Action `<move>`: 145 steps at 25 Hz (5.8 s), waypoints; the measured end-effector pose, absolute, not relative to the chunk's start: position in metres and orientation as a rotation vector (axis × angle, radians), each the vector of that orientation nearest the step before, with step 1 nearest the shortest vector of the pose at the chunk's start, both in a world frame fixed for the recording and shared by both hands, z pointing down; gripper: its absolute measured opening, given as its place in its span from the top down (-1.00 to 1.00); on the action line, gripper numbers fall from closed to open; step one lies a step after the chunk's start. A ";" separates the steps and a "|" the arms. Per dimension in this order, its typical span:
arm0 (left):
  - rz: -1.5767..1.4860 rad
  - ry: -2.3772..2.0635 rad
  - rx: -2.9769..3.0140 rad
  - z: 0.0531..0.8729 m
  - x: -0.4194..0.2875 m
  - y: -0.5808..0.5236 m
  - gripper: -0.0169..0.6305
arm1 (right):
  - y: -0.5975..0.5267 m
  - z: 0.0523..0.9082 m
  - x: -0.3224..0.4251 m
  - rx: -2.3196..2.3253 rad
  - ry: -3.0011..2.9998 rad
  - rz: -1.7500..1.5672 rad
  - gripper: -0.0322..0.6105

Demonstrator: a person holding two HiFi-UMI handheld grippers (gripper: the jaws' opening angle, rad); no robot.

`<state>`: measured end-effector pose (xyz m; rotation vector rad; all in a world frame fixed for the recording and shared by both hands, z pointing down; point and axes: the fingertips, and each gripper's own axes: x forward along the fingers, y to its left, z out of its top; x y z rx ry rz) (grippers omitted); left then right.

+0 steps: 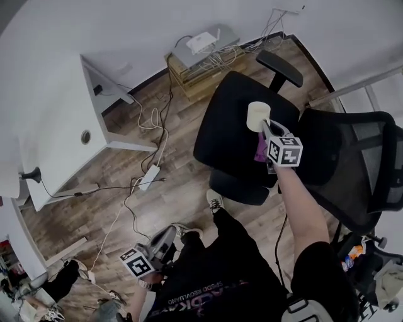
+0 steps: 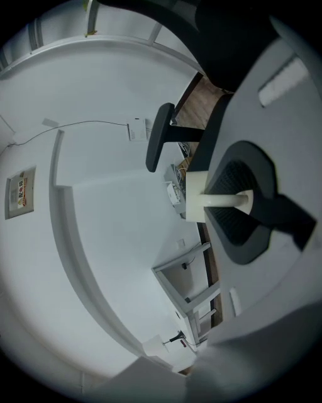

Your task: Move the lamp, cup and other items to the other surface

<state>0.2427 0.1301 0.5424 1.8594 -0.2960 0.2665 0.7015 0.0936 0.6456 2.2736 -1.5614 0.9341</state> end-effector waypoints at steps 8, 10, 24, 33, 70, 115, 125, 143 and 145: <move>0.351 -0.382 1.804 0.560 0.233 0.138 0.96 | 0.064 0.726 0.714 2.216 -1.507 1.066 0.75; 0.361 -0.407 1.785 0.565 0.230 0.139 0.96 | 0.054 0.741 0.717 2.213 -1.492 1.094 0.75; 0.364 -0.448 1.734 0.582 0.218 0.148 0.96 | 0.048 0.787 0.695 2.157 -1.506 1.128 0.75; 0.363 -0.426 1.736 0.581 0.226 0.154 0.96 | 0.066 0.797 0.683 2.075 -1.518 1.152 0.74; 0.090 -0.377 1.863 0.547 0.167 0.154 0.96 | 0.124 0.615 0.615 2.102 -1.719 1.004 0.89; -0.344 -0.590 1.998 0.473 -0.105 0.175 0.96 | 0.181 0.483 -0.062 0.735 -2.681 1.031 0.89; -0.385 -0.598 1.973 0.469 -0.107 0.179 0.95 | 0.186 0.478 -0.056 0.750 -2.706 1.032 0.89; -0.442 -0.599 1.952 0.469 -0.122 0.183 0.95 | 0.177 0.471 -0.051 0.850 -2.689 0.989 0.88; -0.449 -0.610 1.950 0.470 -0.128 0.185 0.95 | 0.173 0.471 -0.052 0.863 -2.693 0.990 0.87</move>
